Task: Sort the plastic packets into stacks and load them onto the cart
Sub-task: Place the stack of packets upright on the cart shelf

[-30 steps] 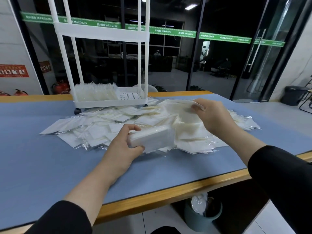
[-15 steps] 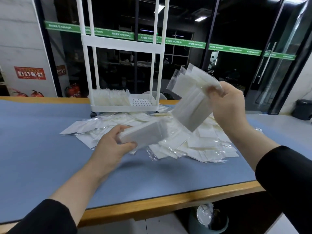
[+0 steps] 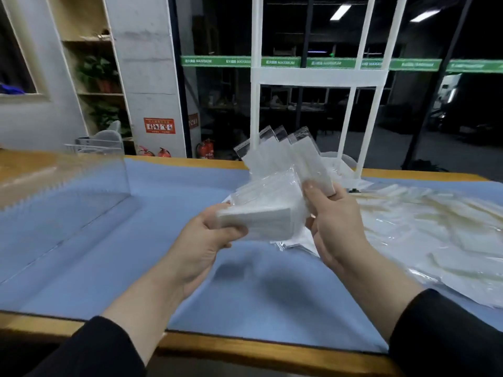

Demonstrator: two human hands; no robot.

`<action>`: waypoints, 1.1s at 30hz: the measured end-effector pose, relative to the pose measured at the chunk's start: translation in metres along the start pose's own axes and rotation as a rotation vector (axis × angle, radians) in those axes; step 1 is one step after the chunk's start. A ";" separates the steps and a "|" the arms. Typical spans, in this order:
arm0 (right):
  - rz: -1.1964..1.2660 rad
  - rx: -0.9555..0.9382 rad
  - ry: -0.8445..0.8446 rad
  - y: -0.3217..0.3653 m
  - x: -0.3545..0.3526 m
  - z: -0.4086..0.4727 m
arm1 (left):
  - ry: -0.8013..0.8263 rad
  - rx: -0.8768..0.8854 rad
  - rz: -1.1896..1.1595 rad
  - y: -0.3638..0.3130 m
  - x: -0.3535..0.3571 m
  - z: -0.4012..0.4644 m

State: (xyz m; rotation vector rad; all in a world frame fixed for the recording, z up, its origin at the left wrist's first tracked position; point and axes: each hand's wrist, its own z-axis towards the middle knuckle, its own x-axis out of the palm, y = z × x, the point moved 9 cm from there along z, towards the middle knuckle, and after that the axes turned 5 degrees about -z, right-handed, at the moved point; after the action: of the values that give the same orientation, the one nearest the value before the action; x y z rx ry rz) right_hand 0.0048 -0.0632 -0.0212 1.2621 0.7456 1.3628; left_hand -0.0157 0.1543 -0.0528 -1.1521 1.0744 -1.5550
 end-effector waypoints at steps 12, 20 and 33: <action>-0.329 0.079 0.339 -0.050 0.043 0.003 | -0.042 -0.028 0.246 0.009 -0.053 0.010; -0.635 -0.030 0.467 -0.041 0.042 0.008 | -0.017 -0.027 0.340 0.021 -0.055 0.016; -0.715 -0.116 0.595 -0.045 0.056 -0.008 | -0.046 0.002 0.412 0.022 -0.060 0.015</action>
State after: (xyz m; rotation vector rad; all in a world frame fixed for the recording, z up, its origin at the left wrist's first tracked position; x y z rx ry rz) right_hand 0.0182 0.0014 -0.0503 0.3935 1.3472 1.1394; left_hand 0.0123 0.2053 -0.0827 -0.8901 1.1916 -1.2010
